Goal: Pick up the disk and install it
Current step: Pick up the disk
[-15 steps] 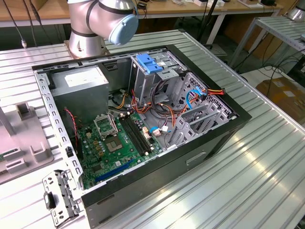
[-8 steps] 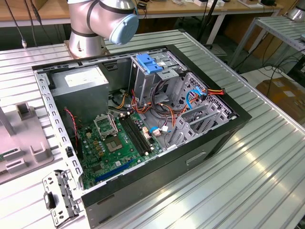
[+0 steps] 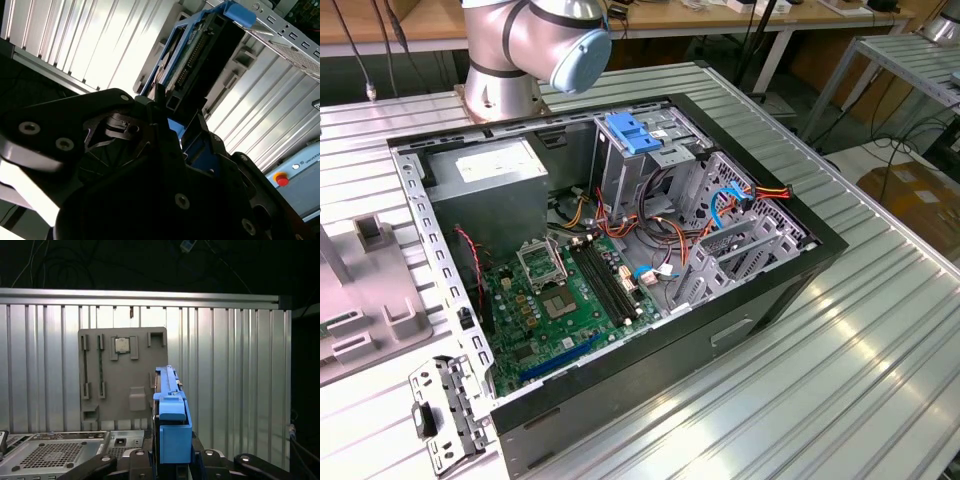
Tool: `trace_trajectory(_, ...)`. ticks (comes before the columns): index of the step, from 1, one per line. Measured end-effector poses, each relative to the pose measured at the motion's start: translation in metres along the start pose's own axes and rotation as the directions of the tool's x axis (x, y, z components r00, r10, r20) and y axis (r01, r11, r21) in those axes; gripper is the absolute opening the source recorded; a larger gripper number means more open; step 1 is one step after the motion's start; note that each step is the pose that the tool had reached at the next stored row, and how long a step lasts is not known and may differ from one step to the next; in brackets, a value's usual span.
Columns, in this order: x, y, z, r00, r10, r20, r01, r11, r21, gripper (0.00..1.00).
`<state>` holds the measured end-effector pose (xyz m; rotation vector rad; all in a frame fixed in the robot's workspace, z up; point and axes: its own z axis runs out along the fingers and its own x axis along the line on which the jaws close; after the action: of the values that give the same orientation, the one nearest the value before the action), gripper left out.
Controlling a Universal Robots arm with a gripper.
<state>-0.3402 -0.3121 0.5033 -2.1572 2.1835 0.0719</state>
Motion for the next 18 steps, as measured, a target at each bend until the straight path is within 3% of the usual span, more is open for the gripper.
trace_trajectory(18,0.0040,-0.0188,0.0000,1.0000,0.000,0.0000,0.000,1.0000,-0.0001,0.37)
